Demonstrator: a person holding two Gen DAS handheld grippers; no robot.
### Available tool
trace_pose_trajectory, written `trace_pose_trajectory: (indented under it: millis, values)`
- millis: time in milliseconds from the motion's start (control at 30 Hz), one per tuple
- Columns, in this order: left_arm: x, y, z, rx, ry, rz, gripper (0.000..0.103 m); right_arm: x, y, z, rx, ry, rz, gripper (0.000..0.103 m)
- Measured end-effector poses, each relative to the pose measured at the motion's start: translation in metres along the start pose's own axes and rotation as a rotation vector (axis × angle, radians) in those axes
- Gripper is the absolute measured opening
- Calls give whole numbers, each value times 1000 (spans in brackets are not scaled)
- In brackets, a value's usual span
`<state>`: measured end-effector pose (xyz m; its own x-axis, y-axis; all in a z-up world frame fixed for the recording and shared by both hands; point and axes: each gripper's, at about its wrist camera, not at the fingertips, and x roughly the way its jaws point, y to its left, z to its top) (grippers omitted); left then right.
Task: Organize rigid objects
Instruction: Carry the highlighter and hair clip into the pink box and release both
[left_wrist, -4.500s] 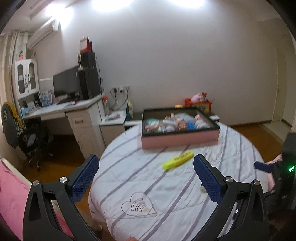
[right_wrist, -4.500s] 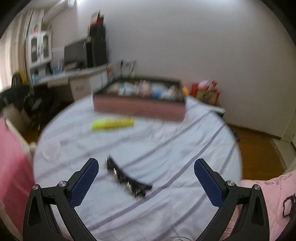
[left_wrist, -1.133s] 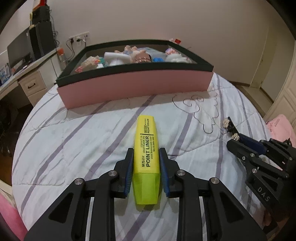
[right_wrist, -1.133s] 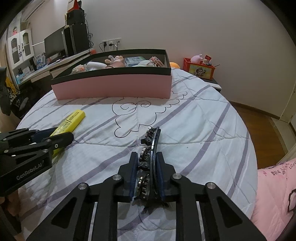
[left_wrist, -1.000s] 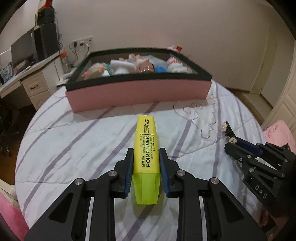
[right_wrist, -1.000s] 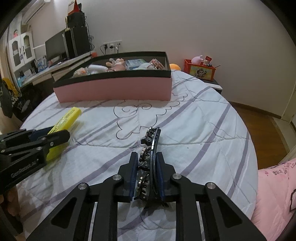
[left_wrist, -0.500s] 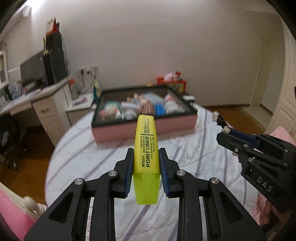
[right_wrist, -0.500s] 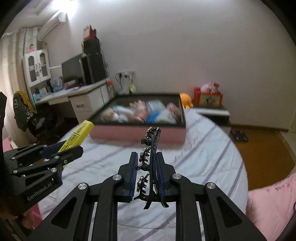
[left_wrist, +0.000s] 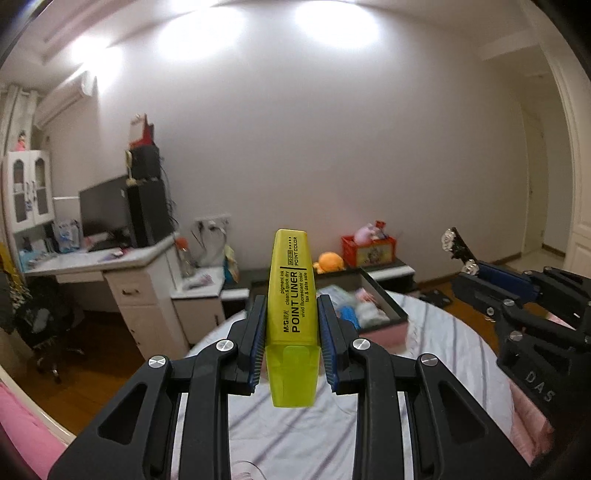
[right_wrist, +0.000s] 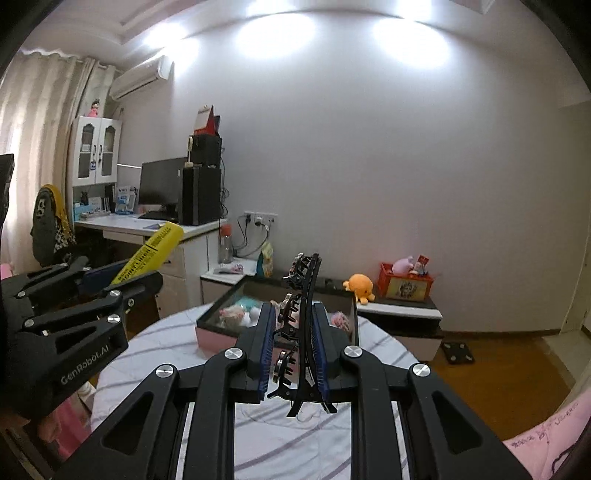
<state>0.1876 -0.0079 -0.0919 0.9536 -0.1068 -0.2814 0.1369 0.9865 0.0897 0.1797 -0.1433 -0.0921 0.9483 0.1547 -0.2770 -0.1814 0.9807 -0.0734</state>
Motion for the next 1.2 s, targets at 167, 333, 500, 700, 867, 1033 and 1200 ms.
trace_pose_trajectory:
  millis: [167,333,500,700,867,1033,1200]
  values:
    - [-4,7,9,5,-31,35,27,0,1,12,-1,-33,4,20]
    - [5,11,17,14,-43,52,27,10,0,21,-5,-42,21,20]
    - [23,8,25,35,-44,58,27,30,-1,26,-17,-34,24,20]
    - [75,4,32,56,0,5,27,75,-6,29,-33,15,33,20]
    - [117,23,-10,-6,139,-86,27,107,-10,9,-24,91,69,20]
    - [136,56,-62,-72,296,-43,29,125,-14,-19,15,165,109,20]
    - [128,82,-104,-74,388,25,44,128,-16,-34,37,205,138,20]
